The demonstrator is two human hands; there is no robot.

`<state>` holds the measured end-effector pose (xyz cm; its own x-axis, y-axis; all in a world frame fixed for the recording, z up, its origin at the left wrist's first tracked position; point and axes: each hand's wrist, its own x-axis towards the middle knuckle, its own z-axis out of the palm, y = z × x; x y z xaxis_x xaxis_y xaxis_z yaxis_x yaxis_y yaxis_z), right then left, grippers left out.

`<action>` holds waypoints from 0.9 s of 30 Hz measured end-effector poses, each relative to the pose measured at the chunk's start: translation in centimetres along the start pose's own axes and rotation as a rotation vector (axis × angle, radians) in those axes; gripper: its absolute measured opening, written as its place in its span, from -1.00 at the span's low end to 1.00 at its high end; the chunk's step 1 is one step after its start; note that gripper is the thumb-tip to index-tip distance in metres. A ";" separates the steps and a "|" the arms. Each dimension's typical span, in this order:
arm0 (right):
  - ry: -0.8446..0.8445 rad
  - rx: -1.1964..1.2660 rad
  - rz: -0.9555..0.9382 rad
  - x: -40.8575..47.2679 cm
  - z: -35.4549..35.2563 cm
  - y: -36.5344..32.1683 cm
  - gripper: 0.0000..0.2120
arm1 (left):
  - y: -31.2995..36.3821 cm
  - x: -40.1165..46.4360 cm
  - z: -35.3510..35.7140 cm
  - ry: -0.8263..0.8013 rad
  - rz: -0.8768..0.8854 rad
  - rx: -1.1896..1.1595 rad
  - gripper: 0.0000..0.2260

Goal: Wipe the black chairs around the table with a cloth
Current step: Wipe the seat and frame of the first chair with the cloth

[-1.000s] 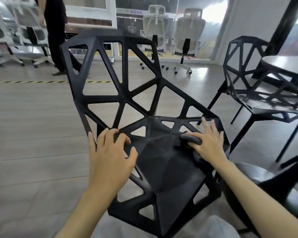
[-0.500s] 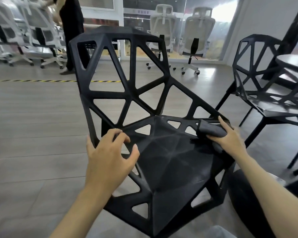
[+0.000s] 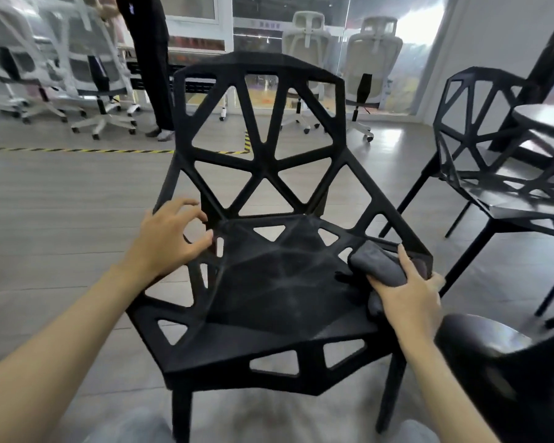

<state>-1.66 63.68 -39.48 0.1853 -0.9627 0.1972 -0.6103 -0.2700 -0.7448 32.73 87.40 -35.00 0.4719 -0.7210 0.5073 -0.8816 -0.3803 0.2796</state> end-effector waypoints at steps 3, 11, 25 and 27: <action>0.028 0.026 0.010 -2.2 0.1 -0.4 -0.28 | -0.6 0.6 0.0 0.031 -0.026 -0.024 -0.66; 0.024 0.149 0.002 -9.2 0.1 -1.5 -0.32 | -4.2 1.2 -1.7 0.027 0.017 -0.062 -0.58; 0.039 -0.248 -0.748 -11.3 0.7 -1.7 -0.25 | -2.3 2.2 3.0 -0.220 -0.067 0.350 -0.67; -0.092 -0.257 -0.761 -9.2 0.2 -1.5 -0.35 | -1.6 2.5 4.5 -0.348 -0.125 0.346 -0.63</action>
<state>-2.24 72.98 -40.30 0.6769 -0.5111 0.5297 -0.4475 -0.8571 -0.2551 35.28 83.57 -37.79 0.5950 -0.7857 0.1691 -0.7976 -0.6031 0.0042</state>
